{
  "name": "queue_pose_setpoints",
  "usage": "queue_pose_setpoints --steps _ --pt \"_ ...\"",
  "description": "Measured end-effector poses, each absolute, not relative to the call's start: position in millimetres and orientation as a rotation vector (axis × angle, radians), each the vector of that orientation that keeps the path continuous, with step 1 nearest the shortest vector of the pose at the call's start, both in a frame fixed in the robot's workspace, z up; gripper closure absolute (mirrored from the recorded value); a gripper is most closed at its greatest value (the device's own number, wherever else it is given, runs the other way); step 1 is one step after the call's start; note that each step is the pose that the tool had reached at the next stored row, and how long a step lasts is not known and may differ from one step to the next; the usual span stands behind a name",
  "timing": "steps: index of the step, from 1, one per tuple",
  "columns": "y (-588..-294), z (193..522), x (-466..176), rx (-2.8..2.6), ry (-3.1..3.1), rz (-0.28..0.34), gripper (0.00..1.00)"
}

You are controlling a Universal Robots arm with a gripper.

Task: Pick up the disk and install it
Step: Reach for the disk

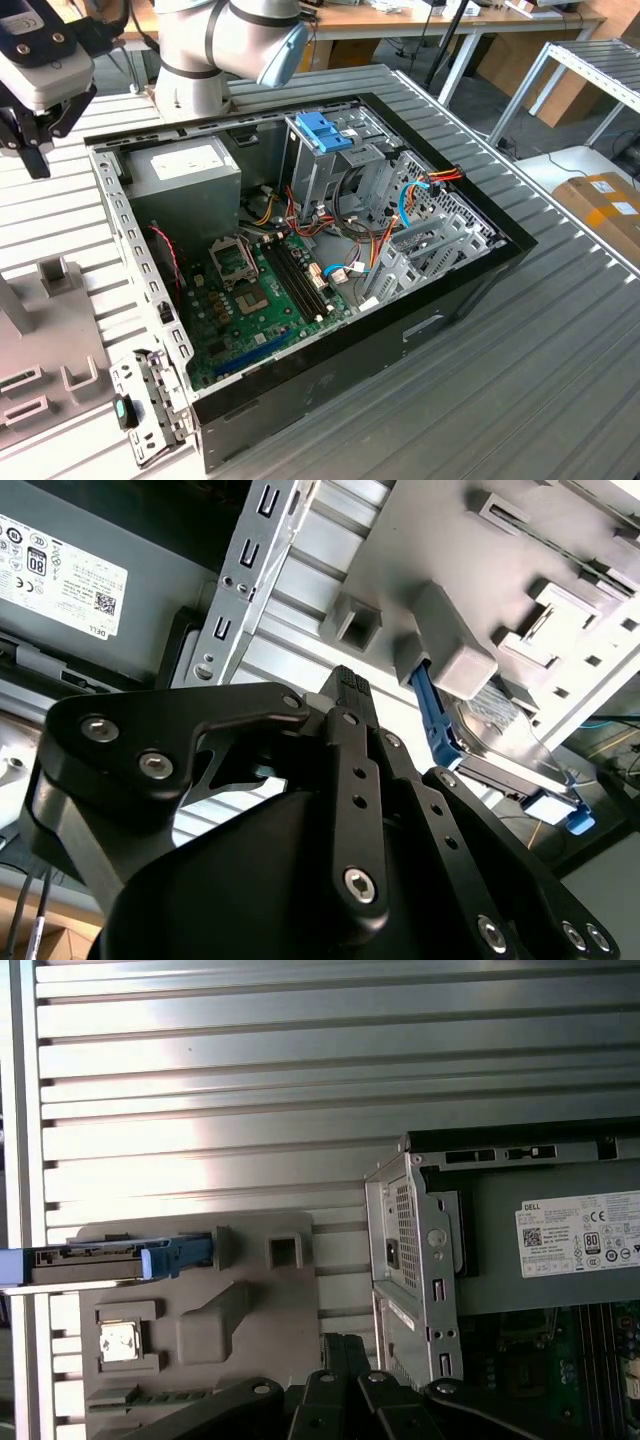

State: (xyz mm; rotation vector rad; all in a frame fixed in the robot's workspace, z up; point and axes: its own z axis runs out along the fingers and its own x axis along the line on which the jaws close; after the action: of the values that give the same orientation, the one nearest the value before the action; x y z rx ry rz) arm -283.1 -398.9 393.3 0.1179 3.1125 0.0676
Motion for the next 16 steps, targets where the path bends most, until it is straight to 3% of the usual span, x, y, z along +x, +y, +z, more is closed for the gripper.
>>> queue_pose_setpoints --steps 16 --pt "-399 393 -299 0.118 3.113 0.068 0.90"
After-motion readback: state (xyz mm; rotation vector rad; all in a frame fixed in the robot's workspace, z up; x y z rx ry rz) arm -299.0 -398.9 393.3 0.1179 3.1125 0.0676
